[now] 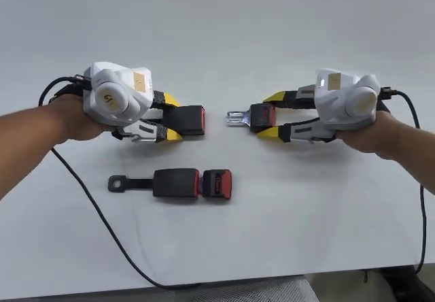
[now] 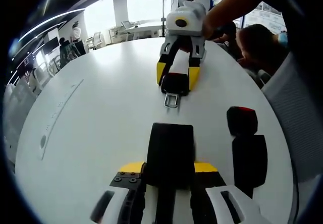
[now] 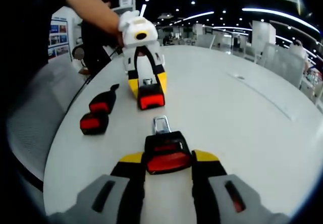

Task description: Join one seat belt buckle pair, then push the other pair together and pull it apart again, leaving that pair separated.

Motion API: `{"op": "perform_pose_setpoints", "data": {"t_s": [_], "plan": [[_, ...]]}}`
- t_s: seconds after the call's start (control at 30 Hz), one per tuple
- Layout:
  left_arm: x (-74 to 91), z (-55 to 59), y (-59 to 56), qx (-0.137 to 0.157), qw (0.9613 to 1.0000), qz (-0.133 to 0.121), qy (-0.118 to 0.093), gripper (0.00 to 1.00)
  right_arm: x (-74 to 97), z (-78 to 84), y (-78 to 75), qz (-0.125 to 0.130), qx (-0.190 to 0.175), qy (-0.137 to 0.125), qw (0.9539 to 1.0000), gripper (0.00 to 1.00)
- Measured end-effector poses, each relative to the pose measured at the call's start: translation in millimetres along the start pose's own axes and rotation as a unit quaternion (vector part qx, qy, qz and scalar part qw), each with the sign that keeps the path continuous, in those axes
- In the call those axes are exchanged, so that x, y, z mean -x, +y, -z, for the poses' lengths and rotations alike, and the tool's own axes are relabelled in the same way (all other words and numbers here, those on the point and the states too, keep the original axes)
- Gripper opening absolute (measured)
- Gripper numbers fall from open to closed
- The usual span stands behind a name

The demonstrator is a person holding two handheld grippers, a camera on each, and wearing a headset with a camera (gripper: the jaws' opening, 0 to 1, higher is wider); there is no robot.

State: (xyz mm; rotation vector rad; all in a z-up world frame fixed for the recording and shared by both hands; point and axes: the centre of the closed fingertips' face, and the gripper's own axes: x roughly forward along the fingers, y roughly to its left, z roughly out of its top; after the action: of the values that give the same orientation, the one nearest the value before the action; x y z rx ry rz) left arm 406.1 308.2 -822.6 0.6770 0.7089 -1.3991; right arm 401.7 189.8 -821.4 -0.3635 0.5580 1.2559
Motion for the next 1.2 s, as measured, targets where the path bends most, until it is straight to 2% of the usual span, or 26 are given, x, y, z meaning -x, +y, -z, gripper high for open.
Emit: {"op": "perform_pose_setpoints", "data": {"t_s": [0.33,0.6,0.87,0.9,1.2], "plan": [[0.0,0.3,1.4,0.002,1.0,0.0,0.003,0.35,-20.0,-10.0,3.5,-0.003,0.003,0.005,1.0,0.36],[-0.1,0.2,2.3,0.001,1.0,0.0,0.005,0.35,-31.3,-18.8,7.5,-0.015,0.009,0.006,0.9998,0.36],[-0.9,0.5,2.3,-0.003,0.9999,0.002,0.011,0.35,-39.5,-26.3,6.8,-0.026,0.014,0.011,0.9995,0.36],[-0.9,0.7,2.3,-0.004,0.9999,0.002,0.012,0.35,-38.6,-25.7,5.6,-0.025,0.022,0.016,0.9993,0.36],[-1.5,0.9,2.5,-0.01,0.9999,0.003,0.01,0.34,-38.8,-27.2,0.5,-0.031,0.015,0.022,0.9992,0.36]]}}
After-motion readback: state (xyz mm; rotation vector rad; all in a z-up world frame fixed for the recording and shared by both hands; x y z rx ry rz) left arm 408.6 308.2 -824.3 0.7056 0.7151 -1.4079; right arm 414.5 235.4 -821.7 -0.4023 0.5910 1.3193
